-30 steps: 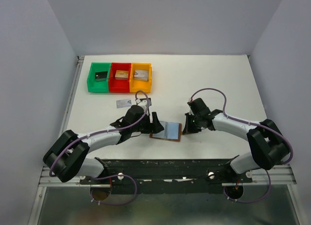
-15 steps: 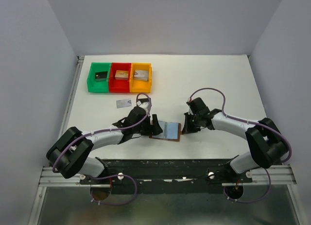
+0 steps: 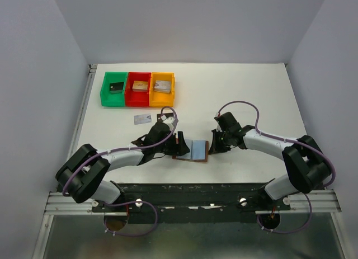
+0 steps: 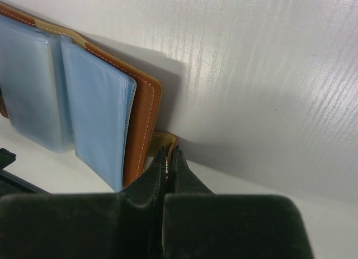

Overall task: Take the credit cards out of the card holder
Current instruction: Remove the credit card from the card holder.

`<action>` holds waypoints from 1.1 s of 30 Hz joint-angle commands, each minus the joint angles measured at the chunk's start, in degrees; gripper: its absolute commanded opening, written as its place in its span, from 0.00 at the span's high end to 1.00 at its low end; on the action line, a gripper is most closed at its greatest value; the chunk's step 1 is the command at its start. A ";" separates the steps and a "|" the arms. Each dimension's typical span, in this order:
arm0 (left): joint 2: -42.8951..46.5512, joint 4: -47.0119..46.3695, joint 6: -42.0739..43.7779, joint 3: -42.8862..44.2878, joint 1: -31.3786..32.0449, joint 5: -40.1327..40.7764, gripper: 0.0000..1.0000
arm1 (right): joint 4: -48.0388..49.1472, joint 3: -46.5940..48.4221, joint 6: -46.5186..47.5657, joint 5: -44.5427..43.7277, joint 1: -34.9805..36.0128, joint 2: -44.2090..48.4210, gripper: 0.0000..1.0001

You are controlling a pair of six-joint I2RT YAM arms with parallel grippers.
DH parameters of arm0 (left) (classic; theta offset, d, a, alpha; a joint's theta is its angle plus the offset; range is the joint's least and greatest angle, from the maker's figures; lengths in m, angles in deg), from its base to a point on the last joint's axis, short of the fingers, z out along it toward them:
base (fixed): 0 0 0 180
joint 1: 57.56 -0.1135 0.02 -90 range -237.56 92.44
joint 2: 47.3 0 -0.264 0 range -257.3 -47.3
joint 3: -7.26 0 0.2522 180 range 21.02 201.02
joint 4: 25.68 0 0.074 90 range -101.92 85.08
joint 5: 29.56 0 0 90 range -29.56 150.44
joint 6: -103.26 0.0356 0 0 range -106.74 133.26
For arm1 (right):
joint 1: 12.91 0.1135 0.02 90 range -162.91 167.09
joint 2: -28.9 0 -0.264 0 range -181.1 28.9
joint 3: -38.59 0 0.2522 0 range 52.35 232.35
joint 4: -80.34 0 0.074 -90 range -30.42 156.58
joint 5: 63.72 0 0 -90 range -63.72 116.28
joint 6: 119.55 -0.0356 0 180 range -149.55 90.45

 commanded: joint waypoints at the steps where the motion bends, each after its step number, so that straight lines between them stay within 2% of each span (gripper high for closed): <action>1: 1.45 -4.27 1.05 -0.92 0.72 -2.67 0.27 | 1.30 1.05 0.44 1.56 0.21 -0.68 1.00; 15: 2.24 -4.81 1.93 -0.66 1.51 -2.85 0.29 | 0.95 1.13 0.62 1.30 0.21 -0.68 1.00; 22: 3.38 -3.31 1.75 -1.45 1.42 -0.21 0.30 | 0.51 1.05 0.88 0.51 0.21 -0.68 1.00; 33: 0.13 -1.46 4.65 2.85 3.88 -1.88 0.30 | 0.25 1.75 0.97 0.94 0.21 -1.12 1.00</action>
